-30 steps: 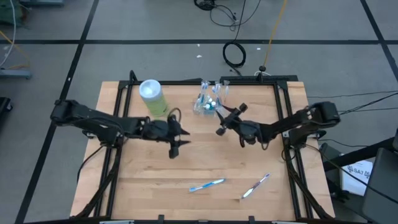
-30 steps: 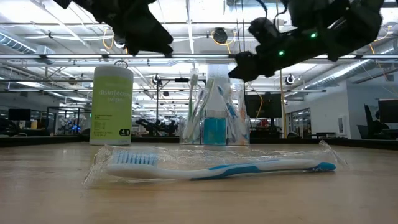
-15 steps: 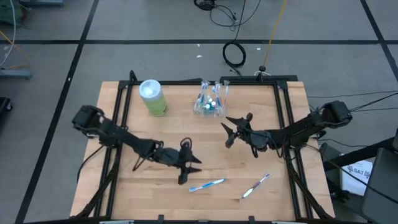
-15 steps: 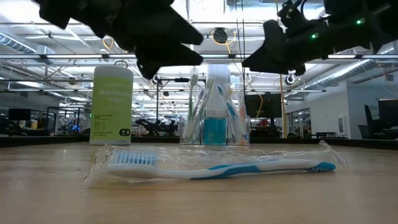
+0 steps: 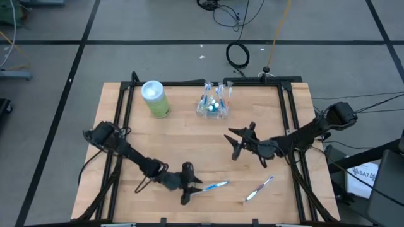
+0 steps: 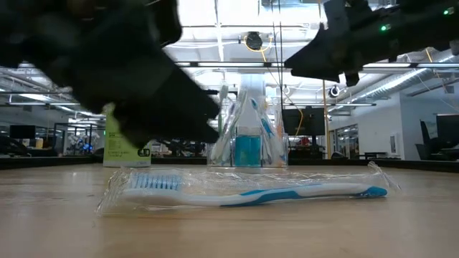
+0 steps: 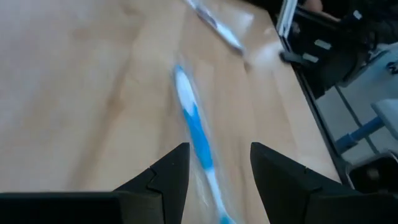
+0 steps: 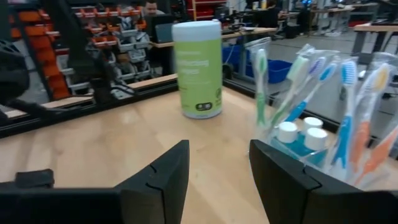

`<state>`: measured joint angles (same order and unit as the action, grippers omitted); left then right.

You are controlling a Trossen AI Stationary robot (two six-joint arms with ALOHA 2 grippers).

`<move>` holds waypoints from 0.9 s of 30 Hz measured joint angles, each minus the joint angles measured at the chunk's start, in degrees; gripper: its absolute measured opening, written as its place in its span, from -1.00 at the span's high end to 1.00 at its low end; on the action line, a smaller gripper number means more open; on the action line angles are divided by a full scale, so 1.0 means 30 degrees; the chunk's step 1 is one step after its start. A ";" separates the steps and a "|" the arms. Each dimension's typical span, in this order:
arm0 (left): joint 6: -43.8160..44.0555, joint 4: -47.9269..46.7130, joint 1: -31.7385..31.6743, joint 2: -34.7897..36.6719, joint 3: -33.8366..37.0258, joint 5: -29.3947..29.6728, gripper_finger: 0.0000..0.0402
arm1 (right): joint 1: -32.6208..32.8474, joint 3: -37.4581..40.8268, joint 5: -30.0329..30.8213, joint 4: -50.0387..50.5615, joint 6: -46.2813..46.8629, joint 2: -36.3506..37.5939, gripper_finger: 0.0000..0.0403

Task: Pick & Place toothbrushing station
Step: Put the blue toothbrush into the transparent organizer

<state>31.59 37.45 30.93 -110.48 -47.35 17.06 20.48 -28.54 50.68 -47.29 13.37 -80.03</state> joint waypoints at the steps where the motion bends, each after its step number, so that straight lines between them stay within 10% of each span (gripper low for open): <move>1: 0.0383 0.0090 0.0308 -0.0248 0.0000 0.0191 0.12 | 0.0165 -0.0003 0.0006 -0.0004 0.0006 0.0000 0.21; 10: 0.2066 -0.0006 0.2319 -0.1872 0.0000 0.3299 0.12 | 0.1106 -0.0006 -0.0001 0.0007 0.1033 0.0000 0.23; 27: 0.5223 -0.2840 0.1611 -0.1850 -0.0226 0.2080 0.12 | 0.1336 -0.0006 0.0006 0.0009 0.1012 0.0000 0.23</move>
<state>47.26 28.93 35.77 -116.03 -48.03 23.30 24.49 -28.56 50.70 -47.26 16.40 -80.03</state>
